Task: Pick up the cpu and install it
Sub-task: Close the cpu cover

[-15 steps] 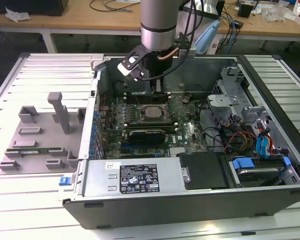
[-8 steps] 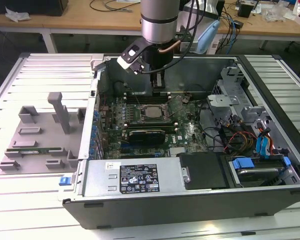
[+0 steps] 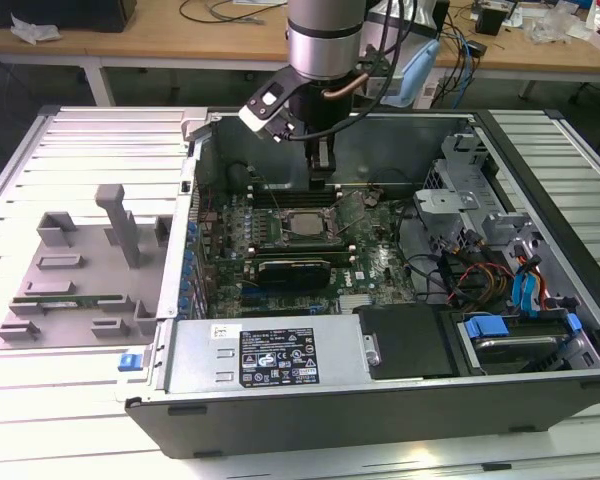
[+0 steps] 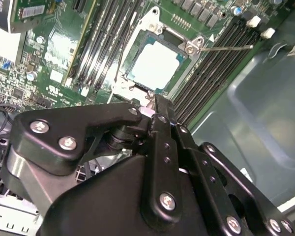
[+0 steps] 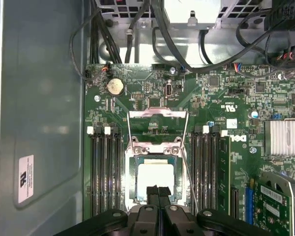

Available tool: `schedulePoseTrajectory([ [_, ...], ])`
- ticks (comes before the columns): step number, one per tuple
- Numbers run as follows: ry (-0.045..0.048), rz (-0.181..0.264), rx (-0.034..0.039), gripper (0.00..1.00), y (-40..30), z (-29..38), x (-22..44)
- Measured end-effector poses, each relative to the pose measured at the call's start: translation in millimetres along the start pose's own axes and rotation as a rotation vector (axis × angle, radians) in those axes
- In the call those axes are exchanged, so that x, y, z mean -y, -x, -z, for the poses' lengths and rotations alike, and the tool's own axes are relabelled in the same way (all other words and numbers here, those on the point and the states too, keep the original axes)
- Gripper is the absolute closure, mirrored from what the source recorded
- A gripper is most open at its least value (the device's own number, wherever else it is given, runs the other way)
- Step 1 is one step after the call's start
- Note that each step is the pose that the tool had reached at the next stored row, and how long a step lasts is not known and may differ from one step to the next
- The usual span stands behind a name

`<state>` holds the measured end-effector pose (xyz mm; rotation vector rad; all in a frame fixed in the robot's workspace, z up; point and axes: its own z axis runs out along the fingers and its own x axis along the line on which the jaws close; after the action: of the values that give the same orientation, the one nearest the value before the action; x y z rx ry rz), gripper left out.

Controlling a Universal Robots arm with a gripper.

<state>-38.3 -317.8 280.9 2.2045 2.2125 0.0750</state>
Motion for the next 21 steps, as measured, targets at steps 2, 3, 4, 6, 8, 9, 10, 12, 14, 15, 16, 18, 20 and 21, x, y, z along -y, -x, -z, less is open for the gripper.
schedulePoseTrajectory([
  [2,0.0000,0.000,-0.0001,0.89,0.0,-0.2,-2.8],
  [3,0.0001,0.000,0.0000,0.89,0.0,-0.3,-5.3],
  [4,0.0001,0.000,0.0000,0.89,0.0,-0.4,-8.1],
  [6,0.0000,0.000,0.0000,0.89,0.0,-0.5,-11.0],
  [8,0.0000,0.000,-0.0001,0.89,0.1,-0.9,-18.3],
  [9,-0.0001,0.000,0.0000,0.89,0.1,-1.0,-20.5],
  [10,0.0000,0.000,-0.0001,0.89,0.1,-1.1,-23.4],
  [12,-0.0001,0.000,0.0000,0.89,0.1,-1.4,-29.0],
  [14,-0.0003,0.000,-0.0001,0.89,0.1,-1.7,-36.7],
  [15,-0.0004,0.000,-0.0001,0.89,0.2,-1.9,-39.1],
  [16,-0.0006,0.000,-0.0001,0.89,0.2,-2.0,-42.7],
  [18,-0.0015,0.000,0.0002,0.89,0.2,-2.3,-49.6],
  [20,-0.0027,0.000,-0.0001,0.89,0.2,-2.8,-56.4],
  [21,-0.0039,0.000,0.0000,0.89,0.3,-3.1,-60.7],
])
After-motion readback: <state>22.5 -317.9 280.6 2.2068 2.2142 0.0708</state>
